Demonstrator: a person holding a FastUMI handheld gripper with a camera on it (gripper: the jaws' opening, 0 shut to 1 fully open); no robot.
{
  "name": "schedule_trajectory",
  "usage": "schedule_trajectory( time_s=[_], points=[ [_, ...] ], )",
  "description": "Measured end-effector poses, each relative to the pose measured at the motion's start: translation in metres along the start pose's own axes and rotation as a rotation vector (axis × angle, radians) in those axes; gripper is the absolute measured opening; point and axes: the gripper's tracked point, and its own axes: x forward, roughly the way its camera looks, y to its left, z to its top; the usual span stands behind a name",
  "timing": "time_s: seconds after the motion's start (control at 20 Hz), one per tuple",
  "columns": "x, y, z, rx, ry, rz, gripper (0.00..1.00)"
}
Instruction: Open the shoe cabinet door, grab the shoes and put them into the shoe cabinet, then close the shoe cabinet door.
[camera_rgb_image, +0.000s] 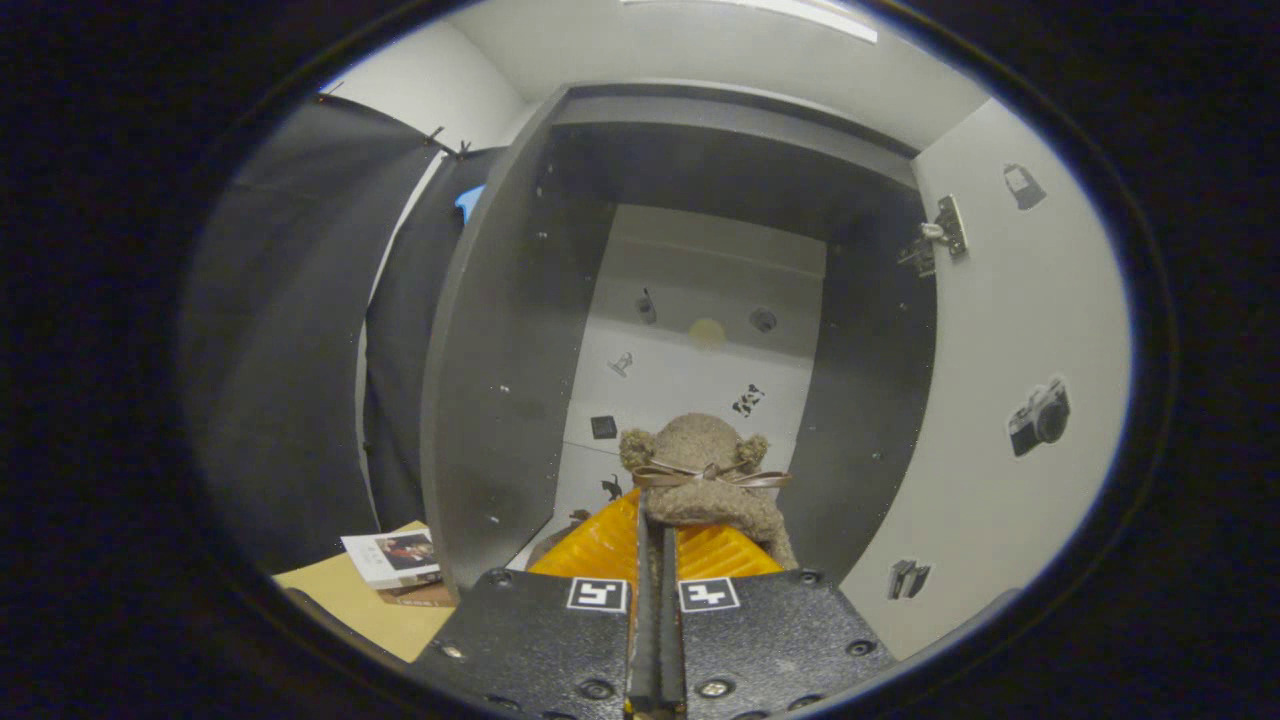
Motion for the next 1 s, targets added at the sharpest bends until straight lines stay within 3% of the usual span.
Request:
schedule_trajectory(
  time_s=[0.5,0.85,1.0],
  points=[
    [0.123,-0.016,-0.093,0.06,0.162,-0.036,0.06],
    [0.164,-0.024,-0.146,0.109,0.241,-0.03,0.06],
    [0.175,-0.027,-0.166,0.139,0.275,-0.045,0.13]
  ],
)
